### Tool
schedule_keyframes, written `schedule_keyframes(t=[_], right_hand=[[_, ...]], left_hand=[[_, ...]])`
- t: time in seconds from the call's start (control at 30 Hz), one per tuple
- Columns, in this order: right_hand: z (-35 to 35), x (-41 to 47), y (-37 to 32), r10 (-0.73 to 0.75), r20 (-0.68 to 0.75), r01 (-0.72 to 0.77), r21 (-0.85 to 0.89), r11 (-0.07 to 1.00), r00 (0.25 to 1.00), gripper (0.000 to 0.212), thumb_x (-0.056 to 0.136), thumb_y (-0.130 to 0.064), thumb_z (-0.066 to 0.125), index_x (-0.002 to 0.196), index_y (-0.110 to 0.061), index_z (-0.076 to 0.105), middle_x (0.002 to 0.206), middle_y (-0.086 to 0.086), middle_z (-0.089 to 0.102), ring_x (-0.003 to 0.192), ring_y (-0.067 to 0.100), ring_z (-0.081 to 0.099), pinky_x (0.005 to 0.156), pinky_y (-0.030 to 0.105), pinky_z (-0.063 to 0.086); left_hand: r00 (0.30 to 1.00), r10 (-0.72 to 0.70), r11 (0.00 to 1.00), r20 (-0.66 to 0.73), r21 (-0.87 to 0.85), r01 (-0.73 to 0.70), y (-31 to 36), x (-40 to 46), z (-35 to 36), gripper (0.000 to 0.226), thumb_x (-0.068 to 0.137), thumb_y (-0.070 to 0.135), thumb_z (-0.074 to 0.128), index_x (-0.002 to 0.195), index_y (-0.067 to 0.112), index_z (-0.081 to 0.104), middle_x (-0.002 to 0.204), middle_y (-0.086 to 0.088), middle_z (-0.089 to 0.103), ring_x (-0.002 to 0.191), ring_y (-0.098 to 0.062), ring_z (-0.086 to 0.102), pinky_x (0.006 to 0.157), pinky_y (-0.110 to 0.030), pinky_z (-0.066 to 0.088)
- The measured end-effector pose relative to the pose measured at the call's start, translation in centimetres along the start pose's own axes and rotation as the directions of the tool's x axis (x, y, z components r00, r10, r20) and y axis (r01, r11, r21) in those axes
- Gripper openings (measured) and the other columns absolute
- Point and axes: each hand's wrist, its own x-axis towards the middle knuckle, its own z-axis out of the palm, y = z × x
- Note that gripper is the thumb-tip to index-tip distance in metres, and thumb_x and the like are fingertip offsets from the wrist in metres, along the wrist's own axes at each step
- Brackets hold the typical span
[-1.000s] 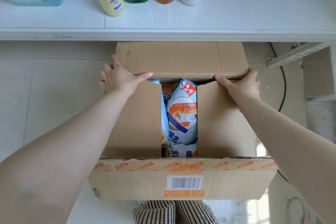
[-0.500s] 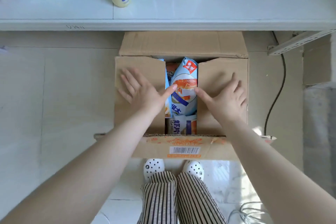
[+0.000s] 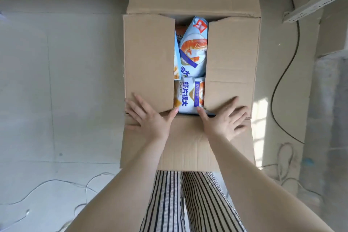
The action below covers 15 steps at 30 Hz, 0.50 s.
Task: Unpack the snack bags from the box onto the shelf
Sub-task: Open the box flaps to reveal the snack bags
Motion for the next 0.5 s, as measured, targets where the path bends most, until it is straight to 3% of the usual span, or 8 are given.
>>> schedule_keyframes(t=[0.1, 0.2, 0.37, 0.5], right_hand=[[1.8, 0.6, 0.3, 0.015, -0.098, -0.006, 0.087, 0.996, 0.995, 0.128, 0.064, -0.075, 0.068, 0.156, -0.026, -0.006, 0.163, 0.015, -0.008, 0.151, 0.030, -0.007, 0.119, 0.055, 0.002], [2.7, 1.2, 0.3, 0.037, -0.179, -0.003, 0.186, 0.983, 0.983, 0.126, 0.061, -0.072, 0.072, 0.156, -0.028, 0.003, 0.163, 0.011, -0.001, 0.151, 0.029, -0.003, 0.119, 0.053, 0.003], [1.4, 0.5, 0.8, 0.004, -0.194, 0.044, 0.240, 0.970, 0.981, 0.125, 0.055, -0.083, 0.065, 0.155, -0.030, 0.013, 0.162, 0.009, 0.010, 0.149, 0.029, 0.013, 0.117, 0.050, 0.014], [-1.4, -0.2, 2.4, -0.055, -0.157, 0.106, 0.336, 0.936, 0.986, 0.104, 0.068, -0.070, 0.068, 0.153, -0.029, 0.023, 0.159, 0.005, 0.022, 0.145, 0.029, 0.024, 0.117, 0.048, 0.017]], left_hand=[[0.994, 0.060, 0.996, -0.093, -0.058, -0.066, -1.0, 0.6, 2.3, 0.139, 0.050, 0.085, 0.058, 0.154, 0.013, -0.003, 0.159, -0.017, -0.012, 0.144, -0.043, -0.011, 0.105, -0.072, 0.007], [0.985, 0.037, 0.997, -0.171, -0.066, -0.049, -1.0, 1.2, 3.2, 0.129, 0.058, 0.064, 0.075, 0.154, 0.012, 0.006, 0.159, -0.018, -0.004, 0.145, -0.044, -0.007, 0.106, -0.071, 0.009], [0.970, 0.058, 0.994, -0.236, -0.081, -0.079, -1.0, 0.9, 2.0, 0.111, 0.065, 0.034, 0.083, 0.152, 0.012, 0.018, 0.158, -0.015, 0.010, 0.143, -0.042, 0.009, 0.109, -0.064, 0.016], [0.978, 0.024, 0.977, -0.206, -0.205, -0.067, -2.3, 0.9, -1.0, 0.083, 0.076, 0.017, 0.074, 0.147, 0.022, 0.029, 0.154, -0.004, 0.027, 0.139, -0.030, 0.031, 0.108, -0.049, 0.029]])
